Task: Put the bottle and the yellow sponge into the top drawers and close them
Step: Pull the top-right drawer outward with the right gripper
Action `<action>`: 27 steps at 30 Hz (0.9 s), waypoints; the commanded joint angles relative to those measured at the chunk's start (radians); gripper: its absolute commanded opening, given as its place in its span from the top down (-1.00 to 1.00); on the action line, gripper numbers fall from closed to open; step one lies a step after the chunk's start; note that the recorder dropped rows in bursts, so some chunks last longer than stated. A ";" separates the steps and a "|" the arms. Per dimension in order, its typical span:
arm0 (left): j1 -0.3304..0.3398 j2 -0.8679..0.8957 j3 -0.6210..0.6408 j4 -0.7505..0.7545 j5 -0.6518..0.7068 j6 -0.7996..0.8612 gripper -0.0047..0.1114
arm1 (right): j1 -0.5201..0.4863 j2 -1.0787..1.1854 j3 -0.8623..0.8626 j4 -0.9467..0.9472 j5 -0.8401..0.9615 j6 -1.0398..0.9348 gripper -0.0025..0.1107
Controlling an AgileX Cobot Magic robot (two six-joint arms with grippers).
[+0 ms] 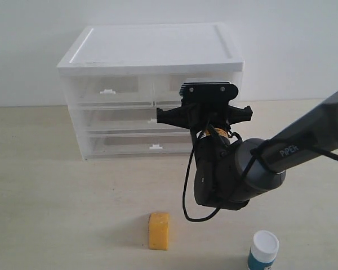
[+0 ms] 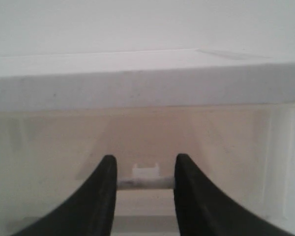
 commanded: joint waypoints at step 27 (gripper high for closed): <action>0.005 -0.003 0.004 0.000 0.000 0.002 0.85 | 0.184 -0.241 0.319 0.236 0.005 -0.062 0.94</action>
